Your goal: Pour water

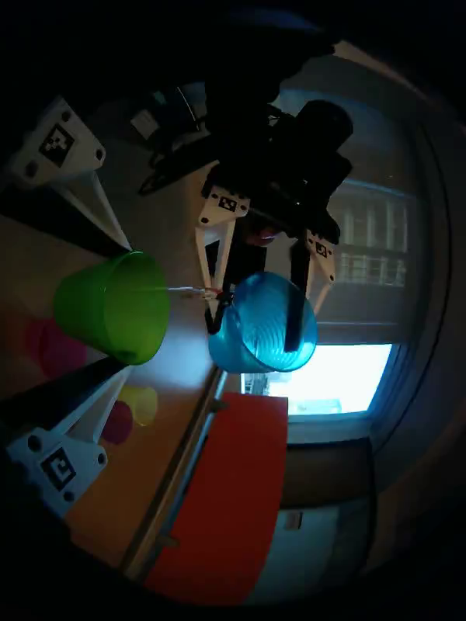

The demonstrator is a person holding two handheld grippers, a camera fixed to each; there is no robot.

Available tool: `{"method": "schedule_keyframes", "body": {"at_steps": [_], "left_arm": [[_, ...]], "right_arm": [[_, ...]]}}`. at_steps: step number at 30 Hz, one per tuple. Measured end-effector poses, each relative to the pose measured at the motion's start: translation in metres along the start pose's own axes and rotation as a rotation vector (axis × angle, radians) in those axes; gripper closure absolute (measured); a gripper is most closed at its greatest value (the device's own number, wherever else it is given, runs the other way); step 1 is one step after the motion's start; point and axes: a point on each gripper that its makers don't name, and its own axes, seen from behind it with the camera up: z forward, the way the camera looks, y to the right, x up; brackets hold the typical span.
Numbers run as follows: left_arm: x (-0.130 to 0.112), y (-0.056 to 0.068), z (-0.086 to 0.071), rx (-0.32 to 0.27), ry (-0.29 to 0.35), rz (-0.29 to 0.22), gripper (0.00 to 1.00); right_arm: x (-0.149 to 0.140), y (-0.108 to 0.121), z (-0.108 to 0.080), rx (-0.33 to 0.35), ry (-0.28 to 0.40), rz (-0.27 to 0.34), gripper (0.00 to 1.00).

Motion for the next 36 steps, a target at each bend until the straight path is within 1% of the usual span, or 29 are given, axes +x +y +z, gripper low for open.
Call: {"method": "schedule_keyframes", "body": {"at_steps": [12, 27, 36], "left_arm": [[0.0001, -0.0004, 0.0041, 0.000, 0.001, 0.025, 0.19], [-0.0026, -0.0012, 0.0068, 0.005, -0.004, 0.038, 0.19], [-0.0017, 0.0009, 0.0094, 0.001, 0.000, 0.046, 0.19]], "right_arm": [[0.0010, 0.0001, 0.0004, 0.000, 0.005, 0.000, 0.11], [0.0014, 0.0001, -0.0003, 0.002, 0.009, -0.003, 0.11], [0.0009, 0.0009, -0.0017, 0.002, 0.011, -0.002, 0.11]]}}
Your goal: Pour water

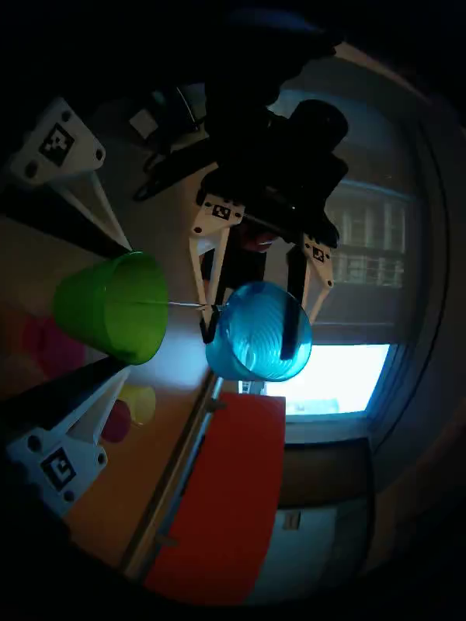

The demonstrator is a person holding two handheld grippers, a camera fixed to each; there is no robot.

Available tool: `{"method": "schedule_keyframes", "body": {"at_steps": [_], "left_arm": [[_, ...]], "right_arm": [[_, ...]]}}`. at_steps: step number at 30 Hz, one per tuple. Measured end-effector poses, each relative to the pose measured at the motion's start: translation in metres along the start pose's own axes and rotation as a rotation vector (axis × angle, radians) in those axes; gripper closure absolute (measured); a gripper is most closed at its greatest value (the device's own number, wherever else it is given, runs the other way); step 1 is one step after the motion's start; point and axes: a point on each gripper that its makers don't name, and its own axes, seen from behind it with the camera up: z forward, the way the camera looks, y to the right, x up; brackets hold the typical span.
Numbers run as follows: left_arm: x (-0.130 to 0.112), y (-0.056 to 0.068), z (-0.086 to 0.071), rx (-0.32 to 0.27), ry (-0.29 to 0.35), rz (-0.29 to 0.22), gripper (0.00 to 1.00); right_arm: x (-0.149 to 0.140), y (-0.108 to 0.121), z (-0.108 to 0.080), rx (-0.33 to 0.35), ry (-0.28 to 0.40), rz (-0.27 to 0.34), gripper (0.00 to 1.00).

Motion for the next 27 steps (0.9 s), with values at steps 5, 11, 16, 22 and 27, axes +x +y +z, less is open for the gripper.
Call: {"method": "schedule_keyframes", "body": {"at_steps": [5, 11, 16, 22, 27], "left_arm": [[0.0003, 0.0013, 0.0011, -0.003, 0.003, -0.001, 0.19], [0.0010, 0.0015, 0.0030, -0.004, 0.005, 0.006, 0.19], [0.0025, 0.0011, 0.0041, -0.004, 0.007, 0.012, 0.19], [0.0020, 0.0017, 0.0043, -0.005, 0.005, 0.018, 0.19], [0.0025, 0.0027, 0.0053, -0.006, 0.006, 0.021, 0.19]], "right_arm": [[0.0003, 0.0005, -0.0009, 0.000, 0.001, 0.001, 0.11], [-0.0003, 0.0007, -0.0009, 0.000, 0.001, -0.001, 0.10], [-0.0002, 0.0015, -0.0011, 0.001, 0.003, 0.001, 0.11], [-0.0006, 0.0011, -0.0006, 0.003, 0.002, -0.002, 0.11], [-0.0006, 0.0012, 0.0001, 0.003, 0.003, -0.003, 0.11]]}}
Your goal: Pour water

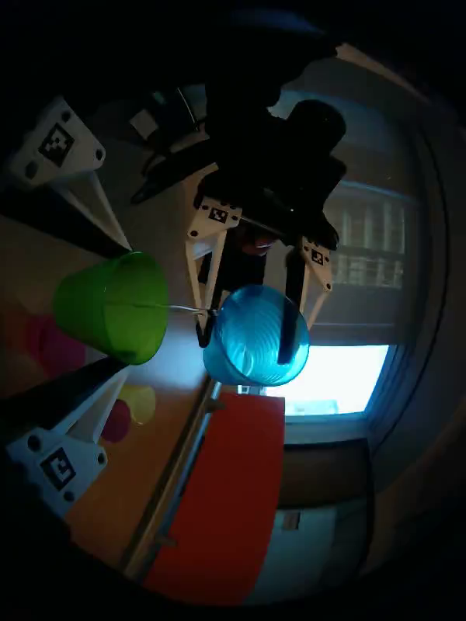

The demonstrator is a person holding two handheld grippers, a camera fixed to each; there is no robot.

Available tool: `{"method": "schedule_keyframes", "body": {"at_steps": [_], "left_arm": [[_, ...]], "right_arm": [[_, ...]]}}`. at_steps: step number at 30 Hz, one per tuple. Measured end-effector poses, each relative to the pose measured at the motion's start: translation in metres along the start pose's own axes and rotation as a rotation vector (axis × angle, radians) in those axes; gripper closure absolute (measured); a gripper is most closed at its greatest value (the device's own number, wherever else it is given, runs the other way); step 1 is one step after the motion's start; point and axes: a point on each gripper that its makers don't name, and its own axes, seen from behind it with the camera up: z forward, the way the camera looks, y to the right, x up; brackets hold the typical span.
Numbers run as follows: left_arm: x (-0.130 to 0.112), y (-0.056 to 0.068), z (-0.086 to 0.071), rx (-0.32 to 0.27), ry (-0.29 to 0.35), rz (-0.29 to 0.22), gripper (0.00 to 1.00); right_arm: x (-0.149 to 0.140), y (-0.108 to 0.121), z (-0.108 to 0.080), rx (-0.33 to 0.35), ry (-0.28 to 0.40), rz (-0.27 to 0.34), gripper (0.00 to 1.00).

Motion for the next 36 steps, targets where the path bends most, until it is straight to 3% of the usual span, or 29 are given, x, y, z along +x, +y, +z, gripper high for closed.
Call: {"method": "schedule_keyframes", "body": {"at_steps": [36], "left_arm": [[0.0015, 0.0043, 0.0030, -0.007, 0.002, 0.048, 0.19]], "right_arm": [[-0.0011, 0.0010, -0.0011, -0.003, 0.000, -0.009, 0.11]]}}
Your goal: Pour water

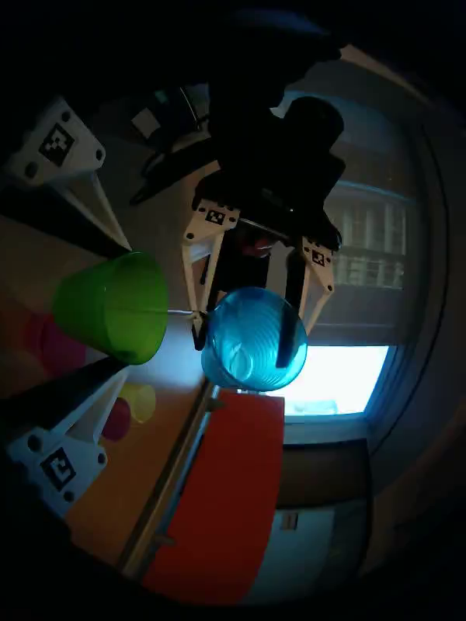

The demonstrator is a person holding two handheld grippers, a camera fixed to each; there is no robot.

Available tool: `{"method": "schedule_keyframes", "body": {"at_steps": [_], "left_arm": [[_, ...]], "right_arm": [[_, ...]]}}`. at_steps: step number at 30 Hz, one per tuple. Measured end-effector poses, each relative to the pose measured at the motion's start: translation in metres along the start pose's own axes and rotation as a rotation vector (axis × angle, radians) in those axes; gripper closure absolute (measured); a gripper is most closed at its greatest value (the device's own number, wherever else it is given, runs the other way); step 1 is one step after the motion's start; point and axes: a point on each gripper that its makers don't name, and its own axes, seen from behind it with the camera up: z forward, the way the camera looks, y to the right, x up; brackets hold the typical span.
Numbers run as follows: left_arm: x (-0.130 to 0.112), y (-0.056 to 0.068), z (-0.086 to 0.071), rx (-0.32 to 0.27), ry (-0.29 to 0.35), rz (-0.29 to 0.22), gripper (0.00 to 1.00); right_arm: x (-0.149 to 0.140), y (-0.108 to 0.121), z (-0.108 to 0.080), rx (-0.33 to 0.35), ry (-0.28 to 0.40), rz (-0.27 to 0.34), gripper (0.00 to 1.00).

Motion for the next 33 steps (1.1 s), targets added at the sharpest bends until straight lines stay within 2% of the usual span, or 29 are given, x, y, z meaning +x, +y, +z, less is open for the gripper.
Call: {"method": "schedule_keyframes", "body": {"at_steps": [33], "left_arm": [[-0.0010, 0.0024, 0.0018, 0.008, 0.002, 0.051, 0.19]], "right_arm": [[0.0001, 0.0050, 0.0046, -0.007, 0.005, -0.004, 0.11]]}}
